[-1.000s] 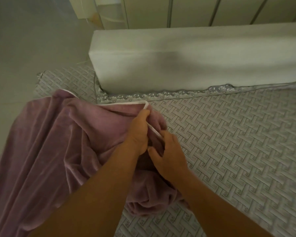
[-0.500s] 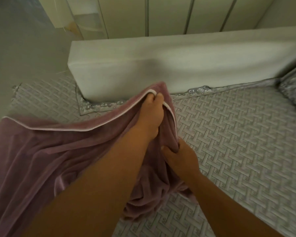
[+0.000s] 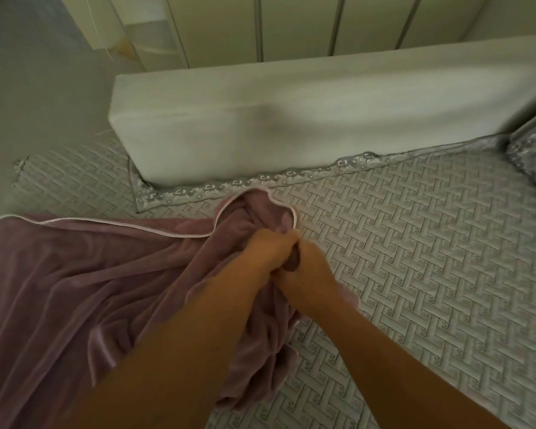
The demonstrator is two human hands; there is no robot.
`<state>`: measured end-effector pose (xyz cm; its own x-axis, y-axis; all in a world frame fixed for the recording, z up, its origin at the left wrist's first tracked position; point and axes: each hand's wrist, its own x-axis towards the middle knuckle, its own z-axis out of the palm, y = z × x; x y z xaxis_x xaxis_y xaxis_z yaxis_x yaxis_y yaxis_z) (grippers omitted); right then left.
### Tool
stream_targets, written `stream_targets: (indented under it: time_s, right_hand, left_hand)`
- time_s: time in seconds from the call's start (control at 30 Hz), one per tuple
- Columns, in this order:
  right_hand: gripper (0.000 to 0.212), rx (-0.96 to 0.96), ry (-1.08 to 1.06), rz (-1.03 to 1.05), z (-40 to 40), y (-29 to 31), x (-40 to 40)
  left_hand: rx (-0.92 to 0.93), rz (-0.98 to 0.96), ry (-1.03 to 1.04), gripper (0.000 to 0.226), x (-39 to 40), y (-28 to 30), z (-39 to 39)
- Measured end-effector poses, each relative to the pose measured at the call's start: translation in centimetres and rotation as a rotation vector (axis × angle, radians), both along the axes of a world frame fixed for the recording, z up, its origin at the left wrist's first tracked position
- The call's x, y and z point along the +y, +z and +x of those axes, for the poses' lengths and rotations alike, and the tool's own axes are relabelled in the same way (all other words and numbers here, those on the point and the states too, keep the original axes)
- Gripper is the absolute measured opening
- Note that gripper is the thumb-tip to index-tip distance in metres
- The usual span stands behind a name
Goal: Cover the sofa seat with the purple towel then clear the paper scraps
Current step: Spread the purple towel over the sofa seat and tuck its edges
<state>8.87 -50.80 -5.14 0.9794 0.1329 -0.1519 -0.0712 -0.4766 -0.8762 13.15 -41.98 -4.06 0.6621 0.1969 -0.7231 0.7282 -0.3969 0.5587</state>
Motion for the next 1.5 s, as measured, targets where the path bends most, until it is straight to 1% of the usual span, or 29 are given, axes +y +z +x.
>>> stream_targets:
  time_s: [0.07, 0.13, 0.23, 0.27, 0.33, 0.4, 0.43, 0.47, 0.57, 0.6, 0.63, 0.67, 0.7, 0.73, 0.77, 0.8, 0.83, 0.9, 0.93, 0.97, 1.07, 1.13, 1.17, 1.23, 1.33, 1.37, 1.43, 1.47, 1.5]
  right_hand:
    - [0.011, 0.093, 0.006, 0.075, -0.4, -0.2, -0.1]
    - [0.020, 0.239, -0.025, 0.088, -0.4, -0.6, -0.7]
    - [0.017, 0.374, 0.114, -0.168, 0.3, -0.6, -1.2]
    - [0.018, 0.401, 0.148, -0.173, 0.5, -0.6, -1.2]
    - [0.022, 0.442, 0.132, -0.073, 0.8, -0.4, -1.2]
    - [0.017, 0.459, 0.043, 0.058, 1.0, 0.0, -1.2]
    - [0.012, 0.447, -0.023, 0.117, 1.2, 0.3, -1.1]
    - [0.015, 0.409, -0.098, 0.162, 1.5, 0.5, -0.9]
    - [0.025, 0.239, -0.278, 0.238, 2.1, 1.5, -0.3]
    - [0.025, 0.192, -0.304, 0.249, 2.4, 1.9, -0.1]
    - [0.024, 0.156, -0.316, 0.259, 2.6, 2.3, 0.1]
    - [0.024, 0.129, -0.320, 0.283, 2.8, 2.8, 0.4]
    - [0.023, 0.112, -0.317, 0.322, 3.1, 3.3, 0.6]
    - [0.023, 0.103, -0.312, 0.372, 3.3, 3.7, 0.8]
    - [0.023, 0.113, -0.315, 0.427, 3.6, 4.1, 0.9]
    - [0.026, 0.143, -0.322, 0.482, 3.7, 4.4, 0.9]
    - [0.030, 0.182, -0.325, 0.531, 3.7, 4.7, 0.8]
    - [0.037, 0.235, -0.293, 0.577, 3.4, 4.6, 0.5]
    - [0.038, 0.252, -0.269, 0.576, 3.1, 4.6, 0.3]
    - [0.038, 0.277, -0.244, 0.567, 2.8, 4.3, 0.2]
    - [0.042, 0.335, -0.129, 0.469, 1.7, 3.3, 0.2]
    - [0.043, 0.328, -0.040, 0.342, 0.8, 2.5, 0.4]
    - [0.041, 0.328, -0.015, 0.297, 0.4, 2.1, 0.5]
    - [0.039, 0.345, 0.017, 0.245, -0.4, 1.2, 0.7]
    - [0.049, 0.365, -0.001, 0.136, -1.2, 0.0, 0.9]
    - [0.042, 0.350, -0.056, 0.092, -1.3, -0.3, 1.0]
    - [0.016, 0.296, -0.200, 0.011, -1.3, -0.7, 1.0]
    - [0.010, 0.263, -0.264, -0.018, -1.2, -0.7, 0.8]
    - [0.014, 0.220, -0.320, -0.034, -1.2, -0.7, 0.6]
  left_hand:
    - [-0.065, -0.016, 0.094, 0.047, 1.3, -0.6, 0.4]
    - [-0.143, -0.133, 0.265, 0.038, 2.4, -0.6, 1.1]
    - [-0.237, -0.441, 0.558, 0.034, 3.2, 0.1, 2.1]
    - [-0.247, -0.515, 0.626, 0.034, 3.5, 0.4, 2.3]
    - [-0.256, -0.609, 0.697, 0.035, 4.0, 0.8, 2.8]
    - [-0.276, -0.646, 0.699, 0.037, 4.5, 1.0, 2.8]
    - [-0.288, -0.611, 0.674, 0.037, 4.6, 1.1, 2.8]
    - [-0.299, -0.485, 0.601, 0.038, 4.7, 1.1, 2.8]
    - [-0.254, 0.229, 0.166, 0.046, 4.9, 1.1, 2.6]
    - [-0.289, 0.395, 0.051, 0.051, 4.8, 1.4, 2.5]
    - [-0.391, 0.407, -0.056, 0.052, 4.6, 1.8, 2.5]
    - [-0.517, 0.281, -0.180, 0.051, 4.5, 2.1, 2.5]
    - [-0.570, 0.095, -0.311, 0.054, 4.2, 2.7, 2.4]
    - [-0.553, -0.046, -0.444, 0.060, 3.9, 3.1, 2.4]
    - [-0.520, -0.098, -0.555, 0.065, 3.5, 3.3, 2.4]
    - [-0.493, -0.078, -0.599, 0.066, 3.3, 3.2, 2.5]
    - [-0.482, -0.010, -0.582, 0.061, 3.1, 3.3, 2.5]
    - [-0.539, 0.163, -0.481, 0.031, 3.3, 3.2, 2.7]
    - [-0.586, 0.191, -0.385, 0.017, 3.6, 3.2, 2.7]
    - [-0.618, 0.142, -0.256, 0.009, 4.0, 3.2, 2.8]
    - [-0.582, -0.231, 0.111, 0.022, 4.3, 4.5, 3.0]
    - [-0.541, -0.438, 0.245, 0.028, 4.1, 5.5, 3.0]
    - [-0.517, -0.490, 0.281, 0.029, 3.9, 5.9, 3.1]
    - [-0.493, -0.537, 0.309, 0.025, 3.4, 6.4, 3.2]
    - [-0.469, -0.613, 0.308, 0.022, 2.6, 6.7, 2.7]
    - [-0.462, -0.625, 0.312, 0.024, 2.2, 6.9, 2.6]
    - [-0.472, -0.649, 0.329, 0.026, 1.4, 7.2, 2.3]
    - [-0.484, -0.655, 0.342, 0.025, 1.1, 7.2, 2.3]
    - [-0.500, -0.657, 0.344, 0.023, 0.8, 7.3, 2.4]
